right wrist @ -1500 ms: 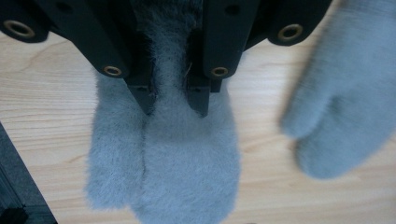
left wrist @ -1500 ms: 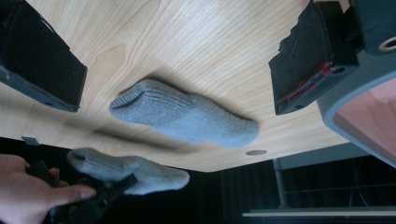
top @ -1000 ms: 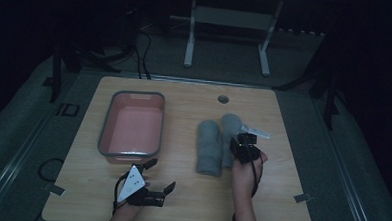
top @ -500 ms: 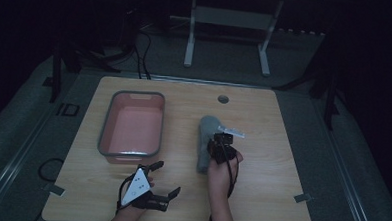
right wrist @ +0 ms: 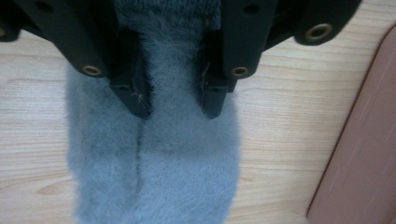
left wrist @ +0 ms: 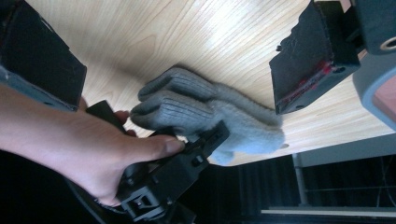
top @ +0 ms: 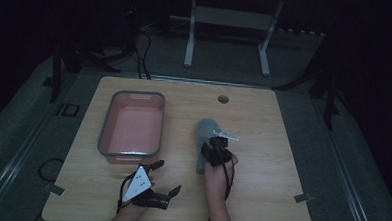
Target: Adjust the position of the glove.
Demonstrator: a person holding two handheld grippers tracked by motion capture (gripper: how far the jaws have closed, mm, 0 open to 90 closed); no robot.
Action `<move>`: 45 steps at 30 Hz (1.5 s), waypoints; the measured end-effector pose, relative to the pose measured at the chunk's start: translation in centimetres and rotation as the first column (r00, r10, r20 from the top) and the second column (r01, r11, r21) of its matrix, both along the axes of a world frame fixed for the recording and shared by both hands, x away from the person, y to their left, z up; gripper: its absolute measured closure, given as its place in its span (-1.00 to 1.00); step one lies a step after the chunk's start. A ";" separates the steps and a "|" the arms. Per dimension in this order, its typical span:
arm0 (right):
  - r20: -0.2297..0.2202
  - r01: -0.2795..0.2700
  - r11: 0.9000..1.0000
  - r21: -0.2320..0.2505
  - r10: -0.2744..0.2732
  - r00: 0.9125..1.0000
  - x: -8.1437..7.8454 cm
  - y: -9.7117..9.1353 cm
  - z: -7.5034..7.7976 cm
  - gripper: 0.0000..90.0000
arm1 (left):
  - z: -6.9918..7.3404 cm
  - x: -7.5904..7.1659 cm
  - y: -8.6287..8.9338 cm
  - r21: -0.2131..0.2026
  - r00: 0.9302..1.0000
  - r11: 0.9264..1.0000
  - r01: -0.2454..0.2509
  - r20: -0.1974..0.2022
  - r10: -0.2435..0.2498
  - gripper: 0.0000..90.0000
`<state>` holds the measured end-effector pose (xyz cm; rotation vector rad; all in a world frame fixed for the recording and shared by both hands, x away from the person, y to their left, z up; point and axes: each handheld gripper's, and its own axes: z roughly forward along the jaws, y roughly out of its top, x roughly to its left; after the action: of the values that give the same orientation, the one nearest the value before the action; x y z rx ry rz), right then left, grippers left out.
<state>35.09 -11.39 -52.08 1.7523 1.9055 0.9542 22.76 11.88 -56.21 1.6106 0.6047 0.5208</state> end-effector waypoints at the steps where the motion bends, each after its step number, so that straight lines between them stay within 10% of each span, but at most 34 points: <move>1: 0.001 -0.004 1.000 0.005 0.004 1.000 -0.1 -0.2 0.2 0.39 | 0.0 0.0 0.0 0.000 1.000 1.000 -0.002 -0.001 0.002 -0.92; 8: -0.011 -0.079 0.997 0.023 0.080 0.997 -0.1 -1.4 1.4 0.11 | -0.2 0.1 -0.1 0.013 1.000 1.000 0.000 -0.011 0.000 -0.92; 14: 0.002 -0.215 0.975 -0.057 0.216 0.976 0.6 -2.7 2.1 0.02 | -0.3 0.0 0.0 0.028 1.000 0.999 -0.019 -0.018 0.020 -0.92; 25: 0.032 -0.322 0.947 -0.009 0.323 0.946 3.1 -5.2 4.6 -0.47 | -0.7 0.1 -0.3 0.046 0.997 0.997 -0.063 -0.041 0.065 -0.93; 30: 0.035 -0.429 0.903 -0.003 0.429 0.903 3.9 -6.6 4.7 -0.68 | -0.7 0.0 -0.2 0.017 0.997 0.998 -0.065 -0.042 0.066 -0.92; 34: 0.034 -0.524 0.851 -0.046 0.525 0.850 3.8 -7.8 4.1 -0.68 | -0.7 0.0 0.0 0.014 0.996 0.997 -0.071 -0.044 0.072 -0.91; 40: 0.091 -0.535 0.844 -0.038 0.536 0.840 4.0 -10.2 3.9 -0.67 | -0.2 0.7 -0.3 0.001 0.995 0.999 -0.042 -0.095 0.042 -0.89; 45: 0.182 -0.578 0.804 -0.141 0.595 0.783 4.2 -11.2 3.0 -0.67 | 0.2 1.5 -1.7 0.055 0.993 0.998 -0.032 -0.112 0.038 -0.89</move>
<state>39.27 -22.63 -49.07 0.9450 2.3434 1.1953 24.27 10.22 -56.05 1.6911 0.7099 0.4768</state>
